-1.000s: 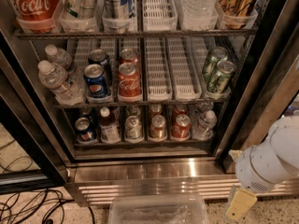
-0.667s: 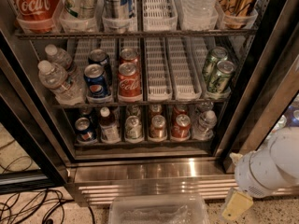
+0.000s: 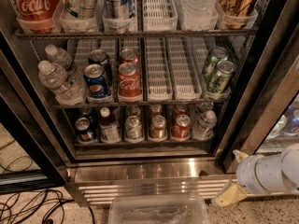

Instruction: Pick water bottle from bottom shelf of fridge

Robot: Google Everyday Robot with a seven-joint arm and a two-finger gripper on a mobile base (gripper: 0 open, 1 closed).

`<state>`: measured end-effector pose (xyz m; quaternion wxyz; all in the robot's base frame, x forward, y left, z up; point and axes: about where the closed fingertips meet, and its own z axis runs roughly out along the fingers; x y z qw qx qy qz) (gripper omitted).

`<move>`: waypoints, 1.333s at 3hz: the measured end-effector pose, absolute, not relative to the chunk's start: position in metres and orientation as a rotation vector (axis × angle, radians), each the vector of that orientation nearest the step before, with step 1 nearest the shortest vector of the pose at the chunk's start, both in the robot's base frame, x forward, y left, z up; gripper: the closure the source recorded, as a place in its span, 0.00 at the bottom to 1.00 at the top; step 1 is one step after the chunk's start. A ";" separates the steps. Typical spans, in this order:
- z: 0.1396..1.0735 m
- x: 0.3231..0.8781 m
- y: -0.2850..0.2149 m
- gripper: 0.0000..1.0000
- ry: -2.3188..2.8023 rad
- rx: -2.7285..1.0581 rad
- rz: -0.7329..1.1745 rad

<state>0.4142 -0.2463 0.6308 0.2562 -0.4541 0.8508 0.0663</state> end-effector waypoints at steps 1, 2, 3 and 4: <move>0.628 0.433 -0.245 0.00 2.238 -1.078 0.252; 0.636 0.440 -0.234 0.00 2.171 -0.934 0.296; 0.647 0.442 -0.225 0.00 2.117 -0.824 0.301; 0.653 0.449 -0.223 0.00 2.086 -0.737 0.325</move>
Offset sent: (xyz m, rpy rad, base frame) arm 0.0341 0.0217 0.0182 0.3687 -0.2340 -0.2314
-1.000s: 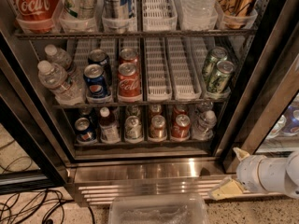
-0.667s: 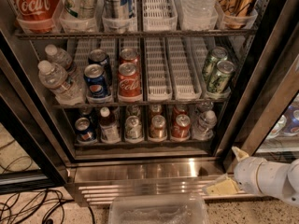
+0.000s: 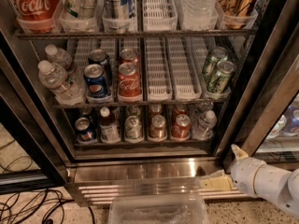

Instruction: Pick water bottle from bottom shelf of fridge

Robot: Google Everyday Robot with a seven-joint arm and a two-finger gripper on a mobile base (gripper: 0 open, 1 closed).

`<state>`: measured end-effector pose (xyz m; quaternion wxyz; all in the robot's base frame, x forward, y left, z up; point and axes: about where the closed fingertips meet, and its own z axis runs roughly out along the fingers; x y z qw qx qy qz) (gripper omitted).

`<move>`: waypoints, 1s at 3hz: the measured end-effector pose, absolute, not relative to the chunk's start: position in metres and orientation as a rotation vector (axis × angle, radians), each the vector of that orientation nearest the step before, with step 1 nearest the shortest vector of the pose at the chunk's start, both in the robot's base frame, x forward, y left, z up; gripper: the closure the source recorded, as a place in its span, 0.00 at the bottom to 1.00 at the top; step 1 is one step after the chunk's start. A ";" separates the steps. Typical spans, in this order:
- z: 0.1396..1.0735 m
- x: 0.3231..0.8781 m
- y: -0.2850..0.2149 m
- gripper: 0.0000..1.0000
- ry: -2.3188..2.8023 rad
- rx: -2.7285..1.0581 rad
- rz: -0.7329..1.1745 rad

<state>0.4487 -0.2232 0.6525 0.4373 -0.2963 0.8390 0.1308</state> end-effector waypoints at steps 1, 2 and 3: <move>0.653 0.449 -0.223 0.00 2.086 -0.737 0.325; 0.653 0.450 -0.222 0.00 2.068 -0.725 0.324; 0.652 0.461 -0.220 0.00 2.009 -0.651 0.314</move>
Offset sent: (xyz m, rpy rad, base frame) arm 0.0035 -0.0002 0.0018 0.0186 -0.0418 -0.0199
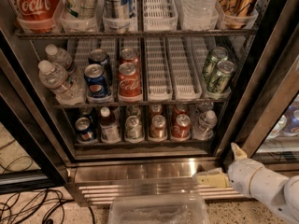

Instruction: Pick water bottle from bottom shelf of fridge

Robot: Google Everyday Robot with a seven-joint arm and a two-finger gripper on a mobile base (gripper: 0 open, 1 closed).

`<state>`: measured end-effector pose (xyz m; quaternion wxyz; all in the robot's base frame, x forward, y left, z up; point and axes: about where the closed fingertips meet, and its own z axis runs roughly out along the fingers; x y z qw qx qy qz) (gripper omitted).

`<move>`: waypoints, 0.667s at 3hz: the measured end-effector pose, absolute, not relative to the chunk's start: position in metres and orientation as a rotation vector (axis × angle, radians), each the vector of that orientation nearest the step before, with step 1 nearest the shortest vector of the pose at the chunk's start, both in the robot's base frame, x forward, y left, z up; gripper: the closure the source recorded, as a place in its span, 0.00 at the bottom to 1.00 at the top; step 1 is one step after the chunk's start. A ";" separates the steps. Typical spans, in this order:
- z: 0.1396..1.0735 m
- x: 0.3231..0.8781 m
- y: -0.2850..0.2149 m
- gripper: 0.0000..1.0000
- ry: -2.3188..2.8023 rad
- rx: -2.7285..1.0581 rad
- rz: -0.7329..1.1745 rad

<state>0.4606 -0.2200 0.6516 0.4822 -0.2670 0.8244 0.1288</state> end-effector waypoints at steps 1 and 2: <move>0.651 0.472 -0.218 0.00 1.953 -0.591 0.278; 0.653 0.478 -0.212 0.00 1.878 -0.560 0.256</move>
Offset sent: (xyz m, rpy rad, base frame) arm 0.0226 0.0160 0.0061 0.0696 -0.2470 -0.0980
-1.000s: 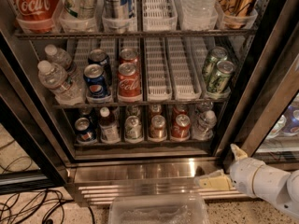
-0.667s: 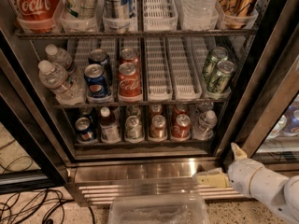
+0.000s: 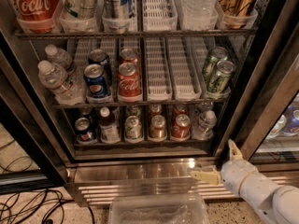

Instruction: Pick water bottle from bottom shelf of fridge

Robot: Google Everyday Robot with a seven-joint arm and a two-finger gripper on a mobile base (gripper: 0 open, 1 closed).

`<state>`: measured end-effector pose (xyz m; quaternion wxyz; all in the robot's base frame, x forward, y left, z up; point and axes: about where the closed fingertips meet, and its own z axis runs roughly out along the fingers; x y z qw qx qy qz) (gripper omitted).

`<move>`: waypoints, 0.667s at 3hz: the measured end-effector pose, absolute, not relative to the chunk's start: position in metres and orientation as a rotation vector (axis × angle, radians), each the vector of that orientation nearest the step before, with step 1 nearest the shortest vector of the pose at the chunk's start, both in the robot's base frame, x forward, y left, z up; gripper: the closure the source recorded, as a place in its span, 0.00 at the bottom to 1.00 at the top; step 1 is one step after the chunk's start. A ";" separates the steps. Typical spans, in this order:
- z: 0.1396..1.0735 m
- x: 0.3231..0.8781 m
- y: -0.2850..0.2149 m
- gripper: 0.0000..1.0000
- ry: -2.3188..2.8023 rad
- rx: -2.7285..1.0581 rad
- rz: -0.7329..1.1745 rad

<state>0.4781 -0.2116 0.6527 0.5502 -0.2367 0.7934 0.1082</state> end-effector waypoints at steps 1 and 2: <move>0.657 0.484 -0.198 0.07 1.797 -0.553 0.244; 0.662 0.492 -0.189 0.09 1.728 -0.547 0.236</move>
Offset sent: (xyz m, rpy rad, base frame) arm 0.0226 0.0304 0.0142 0.0458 -0.2292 -0.0011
